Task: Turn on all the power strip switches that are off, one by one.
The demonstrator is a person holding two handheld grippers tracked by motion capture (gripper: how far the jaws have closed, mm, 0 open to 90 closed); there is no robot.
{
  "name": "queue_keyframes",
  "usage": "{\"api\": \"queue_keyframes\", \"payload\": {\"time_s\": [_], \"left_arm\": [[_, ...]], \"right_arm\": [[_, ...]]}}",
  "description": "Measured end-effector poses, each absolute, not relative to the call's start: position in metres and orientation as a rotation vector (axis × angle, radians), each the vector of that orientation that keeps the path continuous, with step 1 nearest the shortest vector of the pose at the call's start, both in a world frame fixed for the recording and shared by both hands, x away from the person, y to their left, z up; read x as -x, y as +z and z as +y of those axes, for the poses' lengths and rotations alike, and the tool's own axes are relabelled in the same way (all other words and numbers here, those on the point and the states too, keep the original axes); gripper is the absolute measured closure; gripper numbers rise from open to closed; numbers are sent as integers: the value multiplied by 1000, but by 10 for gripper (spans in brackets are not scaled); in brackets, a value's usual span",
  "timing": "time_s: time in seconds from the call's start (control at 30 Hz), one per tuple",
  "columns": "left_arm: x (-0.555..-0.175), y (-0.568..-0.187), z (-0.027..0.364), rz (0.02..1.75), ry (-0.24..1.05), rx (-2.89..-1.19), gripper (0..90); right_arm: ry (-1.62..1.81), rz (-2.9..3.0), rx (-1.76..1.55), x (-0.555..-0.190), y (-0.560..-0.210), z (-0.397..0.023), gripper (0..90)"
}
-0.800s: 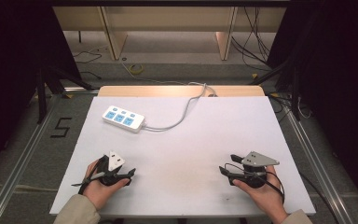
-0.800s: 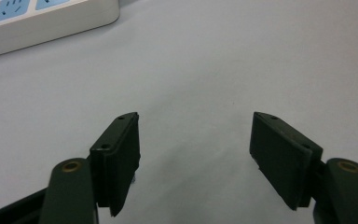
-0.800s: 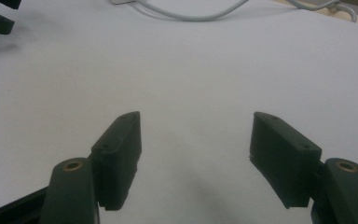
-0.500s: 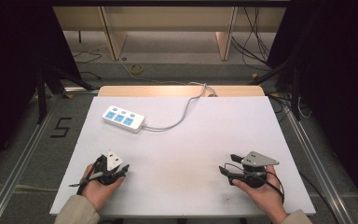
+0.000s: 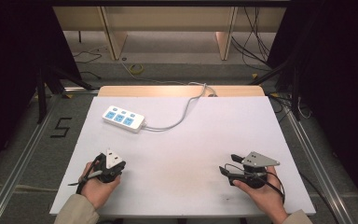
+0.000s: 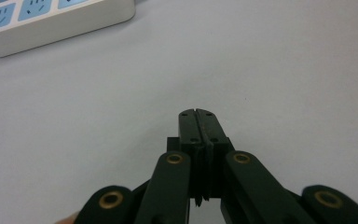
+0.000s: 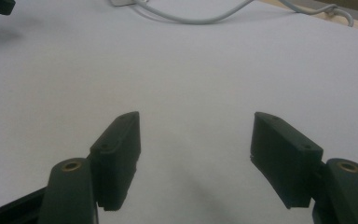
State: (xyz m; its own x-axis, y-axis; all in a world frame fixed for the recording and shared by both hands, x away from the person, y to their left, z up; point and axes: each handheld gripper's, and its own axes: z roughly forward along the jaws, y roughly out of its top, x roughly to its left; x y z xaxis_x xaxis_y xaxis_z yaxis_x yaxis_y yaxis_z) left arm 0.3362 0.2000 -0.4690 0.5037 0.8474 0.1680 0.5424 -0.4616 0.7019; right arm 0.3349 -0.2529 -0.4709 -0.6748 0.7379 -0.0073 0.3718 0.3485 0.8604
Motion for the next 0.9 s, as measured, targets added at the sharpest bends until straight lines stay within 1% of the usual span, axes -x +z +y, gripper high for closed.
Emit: {"api": "queue_keyframes", "payload": {"time_s": [0.47, 0.9], "left_arm": [[-364, -455, 201, 1179, 624, -2126, 897], [-398, -449, 201, 1193, 625, -2170, 897]], "right_arm": [[1241, 2249, -958, -334, -474, -252, 337], [1235, 2257, -958, -333, -475, -252, 334]]}}
